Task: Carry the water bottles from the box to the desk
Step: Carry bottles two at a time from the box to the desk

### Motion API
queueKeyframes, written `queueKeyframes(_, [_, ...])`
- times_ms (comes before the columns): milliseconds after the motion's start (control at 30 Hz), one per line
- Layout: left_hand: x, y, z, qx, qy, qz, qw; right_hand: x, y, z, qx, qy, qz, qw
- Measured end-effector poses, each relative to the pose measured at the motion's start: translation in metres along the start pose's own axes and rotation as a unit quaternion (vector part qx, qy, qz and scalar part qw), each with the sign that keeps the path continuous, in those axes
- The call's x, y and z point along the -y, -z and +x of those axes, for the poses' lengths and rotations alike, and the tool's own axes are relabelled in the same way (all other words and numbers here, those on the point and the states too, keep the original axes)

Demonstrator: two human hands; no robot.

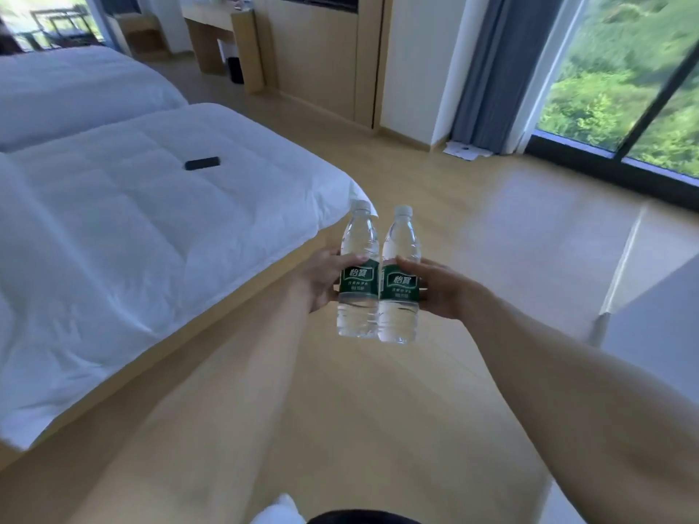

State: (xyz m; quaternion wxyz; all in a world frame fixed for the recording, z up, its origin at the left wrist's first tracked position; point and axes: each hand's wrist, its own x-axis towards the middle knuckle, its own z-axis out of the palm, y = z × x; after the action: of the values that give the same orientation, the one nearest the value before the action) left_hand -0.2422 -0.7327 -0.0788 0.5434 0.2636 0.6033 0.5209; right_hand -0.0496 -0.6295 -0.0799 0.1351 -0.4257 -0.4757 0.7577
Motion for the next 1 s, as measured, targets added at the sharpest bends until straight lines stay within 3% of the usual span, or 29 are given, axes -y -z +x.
queueKeyframes(333, [-0.038,-0.081,0.114,0.138,-0.012,0.041,0.99,0.045,0.097,0.018,-0.114,0.024,-0.001,0.993])
queueKeyframes(1000, [-0.172,-0.066,0.377,0.234,-0.038,0.122,0.964,0.199,0.158,0.214,-0.196,0.057,0.003,0.979])
